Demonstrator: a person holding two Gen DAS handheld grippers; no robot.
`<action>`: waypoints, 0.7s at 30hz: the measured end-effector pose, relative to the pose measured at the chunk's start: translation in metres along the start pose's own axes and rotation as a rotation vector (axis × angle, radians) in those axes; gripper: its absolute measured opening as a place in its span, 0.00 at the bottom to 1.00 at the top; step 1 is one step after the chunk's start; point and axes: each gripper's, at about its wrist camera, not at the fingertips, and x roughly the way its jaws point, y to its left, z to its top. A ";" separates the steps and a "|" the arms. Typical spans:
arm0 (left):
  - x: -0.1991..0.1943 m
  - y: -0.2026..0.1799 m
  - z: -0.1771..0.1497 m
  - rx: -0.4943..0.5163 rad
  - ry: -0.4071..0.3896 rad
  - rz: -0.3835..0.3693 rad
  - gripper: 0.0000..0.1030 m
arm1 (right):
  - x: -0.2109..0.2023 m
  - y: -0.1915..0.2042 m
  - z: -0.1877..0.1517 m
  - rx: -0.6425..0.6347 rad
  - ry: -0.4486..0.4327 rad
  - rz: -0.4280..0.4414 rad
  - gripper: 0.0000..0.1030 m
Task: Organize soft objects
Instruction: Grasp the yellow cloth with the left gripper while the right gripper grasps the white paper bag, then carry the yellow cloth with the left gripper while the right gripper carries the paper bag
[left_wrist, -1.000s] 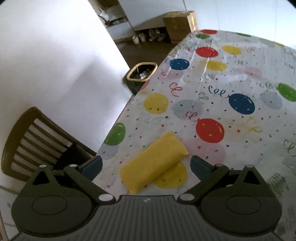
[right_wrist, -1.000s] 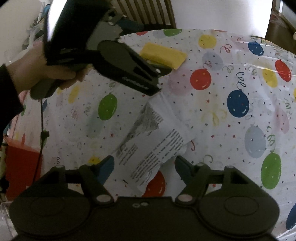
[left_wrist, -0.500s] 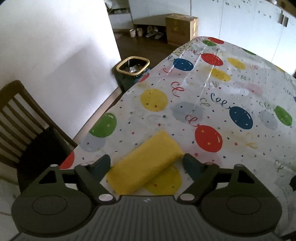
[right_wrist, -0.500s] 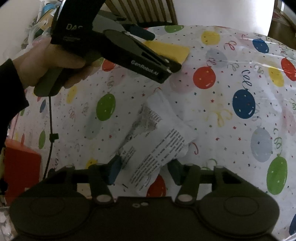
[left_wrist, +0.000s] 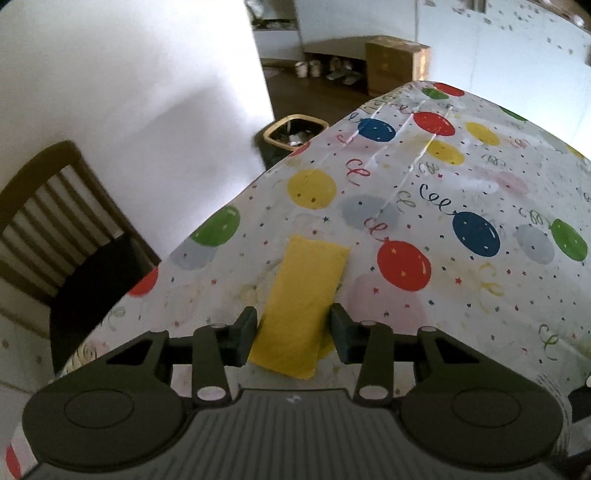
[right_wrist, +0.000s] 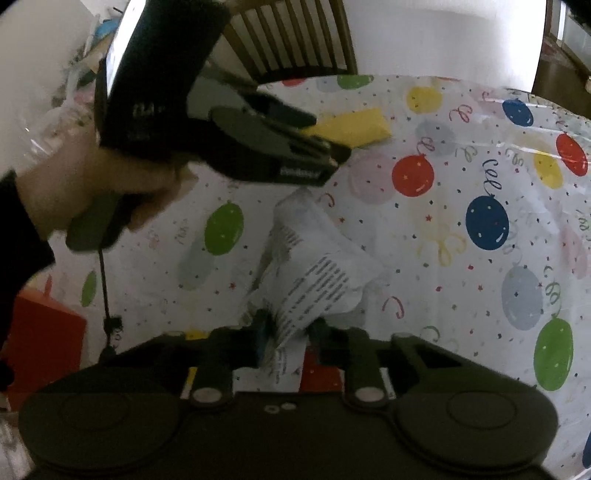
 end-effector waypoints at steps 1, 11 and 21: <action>-0.002 -0.001 -0.003 -0.012 -0.003 0.005 0.40 | -0.002 0.002 -0.002 -0.004 -0.009 0.000 0.17; -0.030 0.007 -0.039 -0.203 -0.012 0.067 0.40 | -0.026 0.008 -0.018 -0.003 -0.062 -0.001 0.14; -0.077 0.027 -0.086 -0.397 -0.001 0.163 0.36 | -0.074 0.007 -0.021 0.042 -0.170 -0.008 0.14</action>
